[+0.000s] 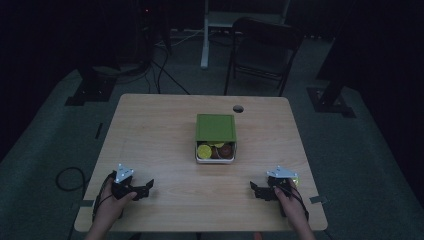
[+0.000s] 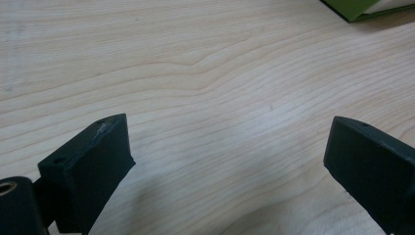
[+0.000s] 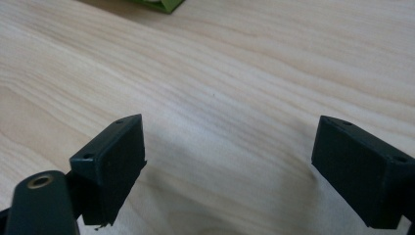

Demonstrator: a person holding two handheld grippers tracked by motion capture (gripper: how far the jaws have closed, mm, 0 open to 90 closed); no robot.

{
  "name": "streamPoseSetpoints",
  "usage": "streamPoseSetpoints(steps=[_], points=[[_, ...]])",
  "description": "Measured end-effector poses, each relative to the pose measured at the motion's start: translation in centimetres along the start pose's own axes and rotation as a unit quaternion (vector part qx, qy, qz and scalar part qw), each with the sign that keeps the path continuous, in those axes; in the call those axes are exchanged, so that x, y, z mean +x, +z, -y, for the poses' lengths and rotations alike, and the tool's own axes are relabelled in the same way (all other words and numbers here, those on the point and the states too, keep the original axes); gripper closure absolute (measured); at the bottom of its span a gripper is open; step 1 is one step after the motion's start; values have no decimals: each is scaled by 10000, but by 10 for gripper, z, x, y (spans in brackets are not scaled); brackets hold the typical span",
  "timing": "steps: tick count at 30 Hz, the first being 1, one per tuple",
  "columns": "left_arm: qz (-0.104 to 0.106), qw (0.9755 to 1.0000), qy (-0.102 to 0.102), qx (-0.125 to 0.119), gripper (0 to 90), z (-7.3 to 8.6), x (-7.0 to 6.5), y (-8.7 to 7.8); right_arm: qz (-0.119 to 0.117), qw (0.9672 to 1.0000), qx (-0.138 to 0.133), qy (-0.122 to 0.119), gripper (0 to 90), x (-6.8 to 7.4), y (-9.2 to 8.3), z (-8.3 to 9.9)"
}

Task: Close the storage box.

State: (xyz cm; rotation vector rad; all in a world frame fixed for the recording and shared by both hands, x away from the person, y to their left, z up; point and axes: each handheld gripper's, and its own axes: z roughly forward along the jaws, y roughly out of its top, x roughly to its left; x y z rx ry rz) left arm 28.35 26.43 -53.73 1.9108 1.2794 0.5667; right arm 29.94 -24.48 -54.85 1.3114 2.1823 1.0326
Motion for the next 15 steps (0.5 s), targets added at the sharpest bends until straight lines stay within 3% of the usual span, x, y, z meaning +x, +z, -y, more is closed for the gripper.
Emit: streamPoseSetpoints(steps=[9, 15], points=[[-315, 9993, -104, 149, 40, 9, 7, -7, 160, 9995, 243, -116, 121, 2, 1, 2], [-484, 9983, -253, 219, 40, 14, 9, -9, 164, 9995, 259, -94, 112, 1, 1, 2]])
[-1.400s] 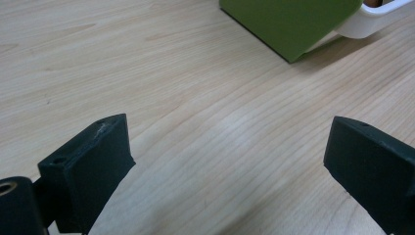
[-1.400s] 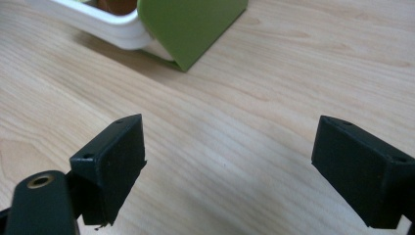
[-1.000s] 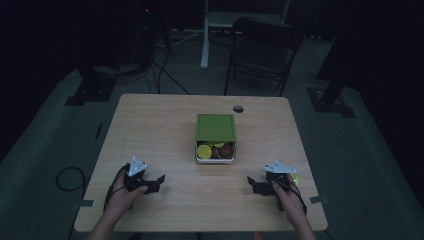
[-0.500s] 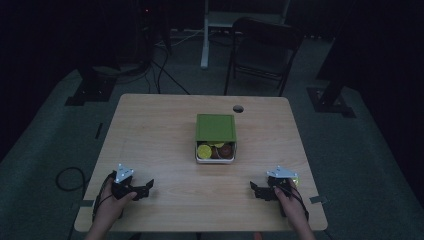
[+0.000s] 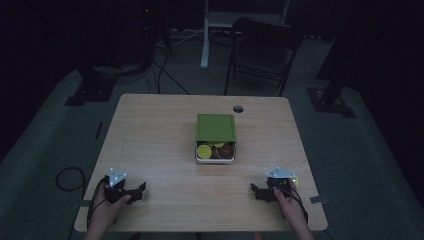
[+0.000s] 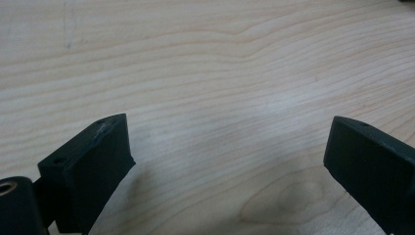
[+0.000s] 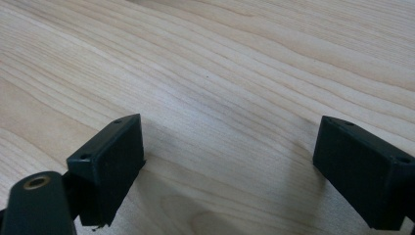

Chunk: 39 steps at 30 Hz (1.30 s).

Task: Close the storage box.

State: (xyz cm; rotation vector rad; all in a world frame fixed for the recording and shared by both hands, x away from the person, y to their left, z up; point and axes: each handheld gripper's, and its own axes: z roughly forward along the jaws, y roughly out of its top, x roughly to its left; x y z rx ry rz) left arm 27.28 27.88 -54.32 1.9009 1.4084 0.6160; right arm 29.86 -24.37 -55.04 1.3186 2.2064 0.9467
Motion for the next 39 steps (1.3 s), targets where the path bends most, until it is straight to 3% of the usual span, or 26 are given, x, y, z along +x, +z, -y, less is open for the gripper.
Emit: streamPoseSetpoints(steps=[7, 11, 13, 16, 25, 39], points=[[-215, 9994, -83, 247, 42, 4, -2, -2, -14, 10000, 6, 1, 110, 0, 0, 0], [-182, 9987, -346, 320, 61, 5, -2, -2, -15, 10000, 5, 3, 110, 0, 0, 0], [-201, 9988, -321, 327, 61, 5, -3, -2, -14, 10000, 6, 2, 110, 0, 0, 0], [-383, 9982, -117, 439, 61, 4, -8, 0, -4, 10000, 7, 14, 110, 0, 1, -1], [-856, 9934, -576, 510, 10, 2, -19, 4, -2, 10000, 8, 20, 110, 0, 1, -1], [-877, 9929, -606, 519, 0, -1, -21, 8, 0, 10000, 6, 19, 110, 0, 1, -1]])
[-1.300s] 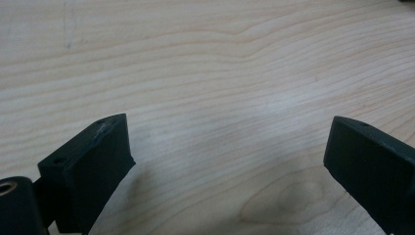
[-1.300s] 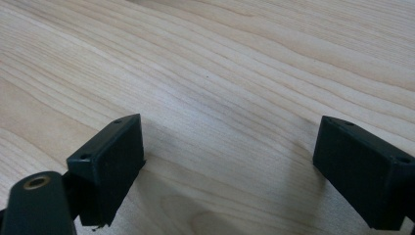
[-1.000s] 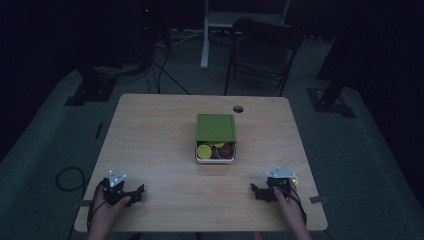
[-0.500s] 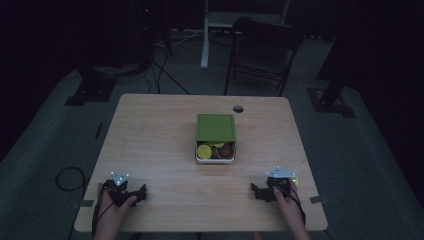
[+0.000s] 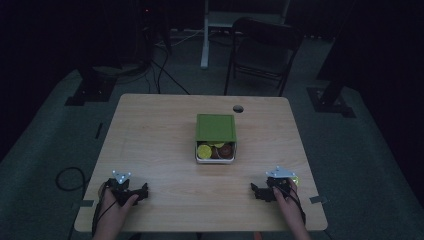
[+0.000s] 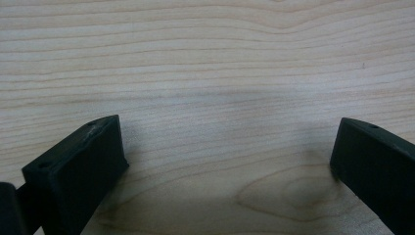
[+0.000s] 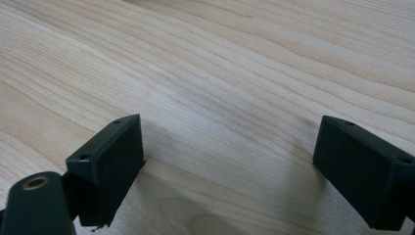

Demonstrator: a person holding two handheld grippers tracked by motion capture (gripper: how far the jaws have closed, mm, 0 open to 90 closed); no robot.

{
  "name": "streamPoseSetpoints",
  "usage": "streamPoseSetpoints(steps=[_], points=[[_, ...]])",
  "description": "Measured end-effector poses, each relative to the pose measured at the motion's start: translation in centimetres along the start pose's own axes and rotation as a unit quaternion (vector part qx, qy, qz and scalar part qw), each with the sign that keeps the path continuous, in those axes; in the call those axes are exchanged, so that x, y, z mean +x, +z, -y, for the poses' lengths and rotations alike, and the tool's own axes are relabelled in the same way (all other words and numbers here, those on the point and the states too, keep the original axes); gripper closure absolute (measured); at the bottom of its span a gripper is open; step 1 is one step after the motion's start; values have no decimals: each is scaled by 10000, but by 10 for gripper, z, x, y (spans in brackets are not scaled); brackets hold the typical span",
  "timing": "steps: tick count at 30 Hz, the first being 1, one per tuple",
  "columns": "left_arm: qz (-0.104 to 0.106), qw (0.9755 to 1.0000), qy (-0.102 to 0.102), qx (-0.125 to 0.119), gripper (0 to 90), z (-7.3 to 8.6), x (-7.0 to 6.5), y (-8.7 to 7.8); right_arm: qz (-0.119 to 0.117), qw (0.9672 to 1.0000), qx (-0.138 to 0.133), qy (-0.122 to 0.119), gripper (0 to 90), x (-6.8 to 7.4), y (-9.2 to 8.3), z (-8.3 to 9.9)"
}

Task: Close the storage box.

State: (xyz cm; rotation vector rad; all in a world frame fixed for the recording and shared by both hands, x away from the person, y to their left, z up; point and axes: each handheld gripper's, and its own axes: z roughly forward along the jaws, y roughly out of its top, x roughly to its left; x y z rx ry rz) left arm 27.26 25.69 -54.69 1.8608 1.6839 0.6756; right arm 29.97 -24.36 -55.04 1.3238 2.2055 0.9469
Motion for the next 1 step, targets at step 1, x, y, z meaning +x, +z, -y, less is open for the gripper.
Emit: streamPoseSetpoints(steps=[1], points=[[0, 10000, 0, 0, 0, 0, 0, 0, 0, 10000, 1, -1, 110, 0, 0, 0]])
